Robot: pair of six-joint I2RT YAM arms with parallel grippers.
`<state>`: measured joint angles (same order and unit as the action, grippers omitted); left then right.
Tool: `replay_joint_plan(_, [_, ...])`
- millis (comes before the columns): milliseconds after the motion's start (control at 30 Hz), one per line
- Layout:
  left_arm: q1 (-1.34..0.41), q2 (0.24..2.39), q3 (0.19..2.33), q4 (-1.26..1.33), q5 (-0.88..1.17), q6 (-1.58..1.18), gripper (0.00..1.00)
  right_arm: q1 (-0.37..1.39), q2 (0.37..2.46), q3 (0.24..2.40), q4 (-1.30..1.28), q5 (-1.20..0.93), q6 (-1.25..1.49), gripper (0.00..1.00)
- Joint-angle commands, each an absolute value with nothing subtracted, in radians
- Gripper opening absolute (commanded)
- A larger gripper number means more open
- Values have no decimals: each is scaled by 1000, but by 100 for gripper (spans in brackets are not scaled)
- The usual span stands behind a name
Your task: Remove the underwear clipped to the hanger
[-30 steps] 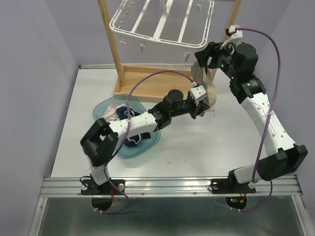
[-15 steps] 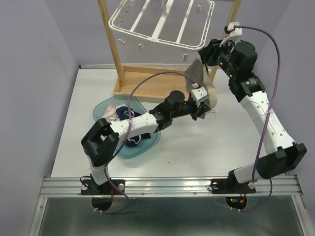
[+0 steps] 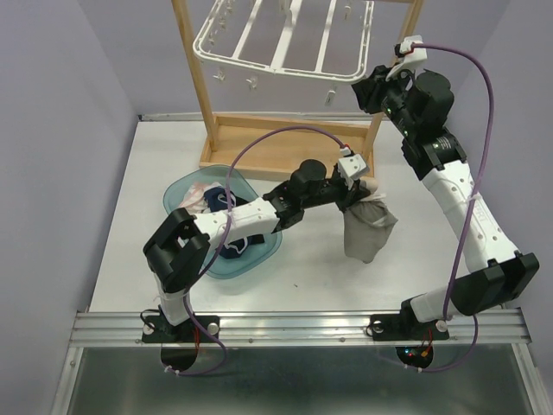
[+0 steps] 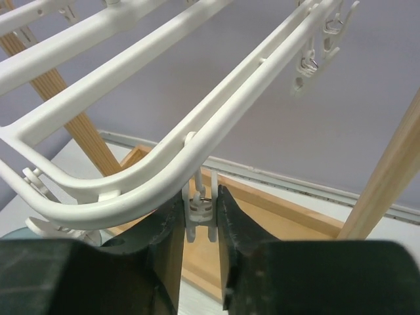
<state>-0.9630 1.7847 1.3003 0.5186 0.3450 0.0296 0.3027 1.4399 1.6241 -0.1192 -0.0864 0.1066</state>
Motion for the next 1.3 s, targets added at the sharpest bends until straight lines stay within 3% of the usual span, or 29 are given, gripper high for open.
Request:
replay_joint_plan(0, [-971,1743,1341,558,339,43,0,308,1373,1617,-60,-77,72,36])
replay_joint_plan(33, [-971,1735,1332,557,334,43,0,308,1356,1605,-58,-77,58,47])
replay_joint_plan(67, [-969,1729,1327,554,333,46,0,308,1347,1592,-58,-77,51,68])
replay_joint_plan(133, [-969,1704,1305,539,321,52,0,308,1313,1546,-55,-69,35,89])
replay_joint_plan(233, [-971,1664,1272,519,298,60,0,308,1261,1480,-57,-63,20,99])
replay_joint_plan(667, [-973,1407,1124,312,124,127,0,307,1078,1206,-77,-86,-115,100])
replay_joint_plan(767, [-973,1332,1124,209,13,144,0,305,1040,1135,-77,-62,-141,100])
replay_joint_plan(1000, [-969,1151,1097,-133,-474,228,0,301,959,931,-71,-17,-193,100])
replay_joint_plan(1100, [-968,1102,1081,-238,-596,274,0,291,934,841,-45,-32,-198,100])
replay_joint_plan(1267, [-965,1081,967,-278,-627,408,0,249,916,735,-9,-60,-184,100])
